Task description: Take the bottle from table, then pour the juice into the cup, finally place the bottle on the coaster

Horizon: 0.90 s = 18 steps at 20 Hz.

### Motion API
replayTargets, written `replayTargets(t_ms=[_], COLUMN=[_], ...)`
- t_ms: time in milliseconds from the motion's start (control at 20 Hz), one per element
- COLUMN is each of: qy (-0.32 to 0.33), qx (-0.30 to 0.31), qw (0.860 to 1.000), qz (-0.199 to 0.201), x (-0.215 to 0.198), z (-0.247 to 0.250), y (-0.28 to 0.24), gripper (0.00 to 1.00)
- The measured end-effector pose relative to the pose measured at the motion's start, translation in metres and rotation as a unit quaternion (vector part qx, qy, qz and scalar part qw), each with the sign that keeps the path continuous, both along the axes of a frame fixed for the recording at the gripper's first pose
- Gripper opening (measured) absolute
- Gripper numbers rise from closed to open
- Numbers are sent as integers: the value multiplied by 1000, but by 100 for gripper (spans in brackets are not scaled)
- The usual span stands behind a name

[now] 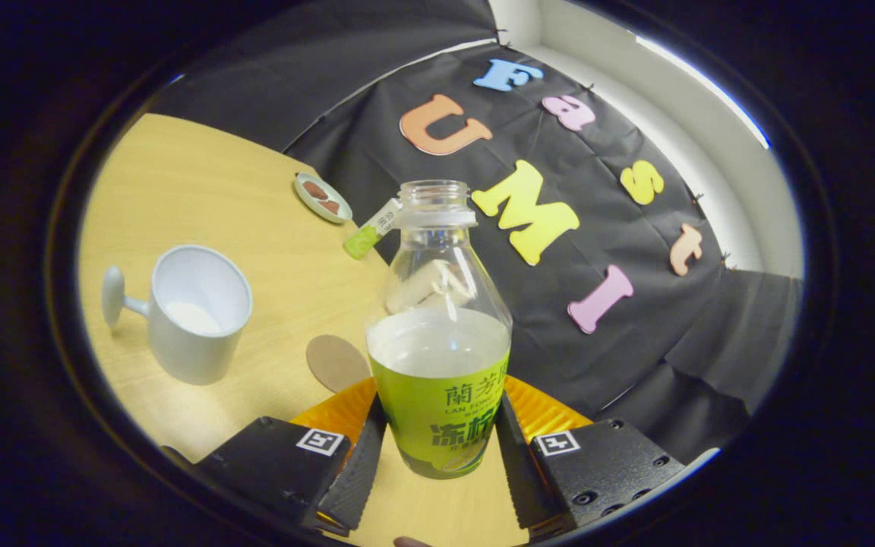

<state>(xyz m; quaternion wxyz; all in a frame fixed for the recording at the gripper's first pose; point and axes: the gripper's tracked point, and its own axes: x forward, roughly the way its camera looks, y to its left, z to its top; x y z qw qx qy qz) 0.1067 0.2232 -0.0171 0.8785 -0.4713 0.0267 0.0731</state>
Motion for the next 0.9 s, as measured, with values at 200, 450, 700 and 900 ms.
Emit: replayTargets(t_ms=[200,450,700,900], qy=[-44,-92,-137,-155], qx=[-76,-152,-208,-237], qw=[996,984,968,959], qz=[5,4,5,9], x=[-3,-2,-8,-12], z=[6,14,28,33], y=[7,7,6,9], gripper=[77,77,77,77])
